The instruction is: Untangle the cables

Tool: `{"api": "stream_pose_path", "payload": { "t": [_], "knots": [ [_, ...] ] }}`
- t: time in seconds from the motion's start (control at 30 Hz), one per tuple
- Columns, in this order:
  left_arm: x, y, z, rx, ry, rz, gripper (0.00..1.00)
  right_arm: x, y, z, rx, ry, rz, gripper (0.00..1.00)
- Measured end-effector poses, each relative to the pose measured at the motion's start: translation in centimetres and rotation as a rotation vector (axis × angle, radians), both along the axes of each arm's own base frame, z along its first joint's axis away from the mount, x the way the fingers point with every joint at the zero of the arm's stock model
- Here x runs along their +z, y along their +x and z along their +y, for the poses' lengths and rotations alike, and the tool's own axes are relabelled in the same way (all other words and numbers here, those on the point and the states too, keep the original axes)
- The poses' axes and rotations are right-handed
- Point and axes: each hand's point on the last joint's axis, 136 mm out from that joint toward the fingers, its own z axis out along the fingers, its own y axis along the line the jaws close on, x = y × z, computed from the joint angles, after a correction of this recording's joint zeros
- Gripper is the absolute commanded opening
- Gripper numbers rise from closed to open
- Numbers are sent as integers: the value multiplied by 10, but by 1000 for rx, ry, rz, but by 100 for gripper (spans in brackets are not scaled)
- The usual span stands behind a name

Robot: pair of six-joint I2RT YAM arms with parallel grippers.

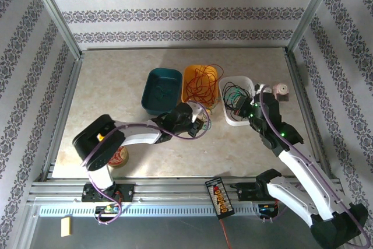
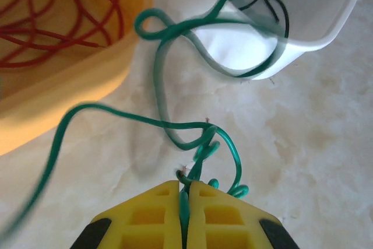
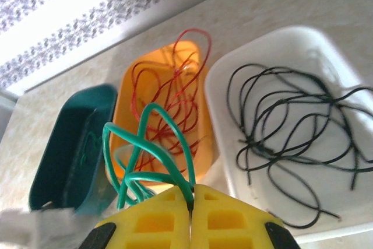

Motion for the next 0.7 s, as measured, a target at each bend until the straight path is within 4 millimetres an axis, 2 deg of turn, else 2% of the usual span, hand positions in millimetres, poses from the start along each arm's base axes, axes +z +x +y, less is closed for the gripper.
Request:
{"api": "stream_pose_path", "payload": {
  "t": [0.1, 0.2, 0.33, 0.4, 0.47, 0.57, 0.7],
  "knots": [
    [18, -1, 14, 9, -9, 4, 0, 4, 5, -13, -46, 2, -4, 0],
    [29, -3, 34, 25, -25, 32, 0, 8, 11, -15, -58, 1, -3, 0],
    [21, -22, 62, 52, -6, 96, 0, 11, 16, -17, -53, -2, -3, 0],
    [15, -34, 70, 48, 3, 131, 0, 15, 22, -8, -13, 4, -2, 0],
    [13, -43, 75, 42, 3, 151, 0, 18, 31, 15, 61, 15, 2, 0],
    [18, -50, 77, 31, -12, 156, 0, 14, 47, 65, 203, 16, 34, 0],
    [29, -52, 79, 39, -40, 142, 0, -7, 78, 142, 367, 1, 107, 0]
  ]
}}
